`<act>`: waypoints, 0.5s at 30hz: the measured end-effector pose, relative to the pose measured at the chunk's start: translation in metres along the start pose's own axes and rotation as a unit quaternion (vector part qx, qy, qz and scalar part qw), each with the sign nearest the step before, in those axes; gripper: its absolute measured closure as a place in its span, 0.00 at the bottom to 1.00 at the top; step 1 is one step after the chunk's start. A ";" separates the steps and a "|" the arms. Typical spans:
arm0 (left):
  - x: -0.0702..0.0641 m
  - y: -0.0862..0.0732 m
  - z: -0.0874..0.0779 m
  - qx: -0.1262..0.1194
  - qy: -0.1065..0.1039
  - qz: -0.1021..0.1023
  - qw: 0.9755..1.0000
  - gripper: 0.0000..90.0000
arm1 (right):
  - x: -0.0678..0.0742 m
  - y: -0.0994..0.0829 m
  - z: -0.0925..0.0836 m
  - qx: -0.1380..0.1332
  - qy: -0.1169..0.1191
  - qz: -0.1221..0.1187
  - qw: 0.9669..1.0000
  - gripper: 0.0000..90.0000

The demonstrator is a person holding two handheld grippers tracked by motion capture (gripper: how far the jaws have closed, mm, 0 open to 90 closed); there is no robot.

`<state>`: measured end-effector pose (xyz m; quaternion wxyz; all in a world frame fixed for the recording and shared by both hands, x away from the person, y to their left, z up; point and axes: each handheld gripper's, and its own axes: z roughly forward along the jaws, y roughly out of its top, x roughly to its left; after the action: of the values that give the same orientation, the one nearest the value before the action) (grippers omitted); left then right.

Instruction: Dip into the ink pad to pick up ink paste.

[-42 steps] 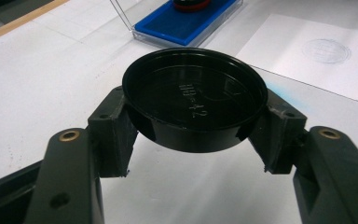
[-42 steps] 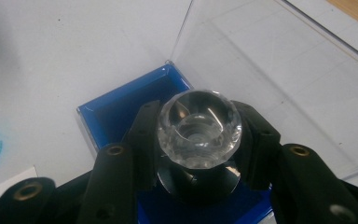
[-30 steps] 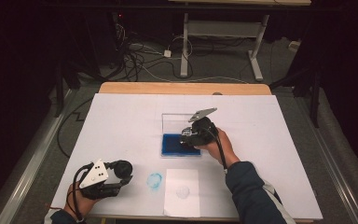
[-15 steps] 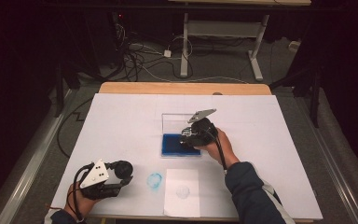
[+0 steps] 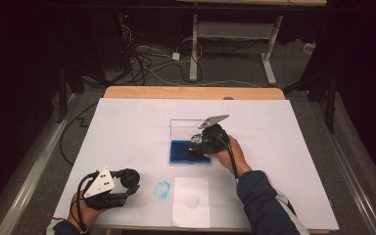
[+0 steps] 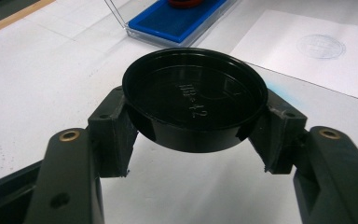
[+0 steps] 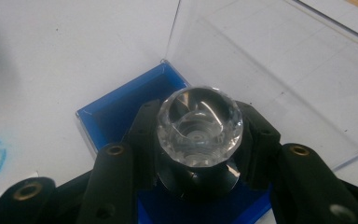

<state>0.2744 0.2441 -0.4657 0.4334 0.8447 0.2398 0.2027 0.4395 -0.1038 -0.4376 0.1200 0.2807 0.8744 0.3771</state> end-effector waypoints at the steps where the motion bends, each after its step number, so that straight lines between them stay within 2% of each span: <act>1: 0.000 0.000 0.000 0.000 0.000 -0.001 1.000 0.41 | 0.000 0.000 0.000 0.001 0.000 0.000 1.000 0.63; 10: 0.000 0.000 0.000 -0.001 0.001 0.000 1.000 0.41 | 0.000 0.000 0.000 0.004 -0.002 0.007 1.000 0.63; 15: 0.000 0.000 0.000 -0.001 0.001 -0.001 1.000 0.41 | 0.003 0.002 -0.001 0.011 -0.008 -0.004 1.000 0.63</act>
<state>0.2746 0.2446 -0.4655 0.4338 0.8441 0.2407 0.2034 0.4373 -0.1017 -0.4353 0.1256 0.2814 0.8785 0.3651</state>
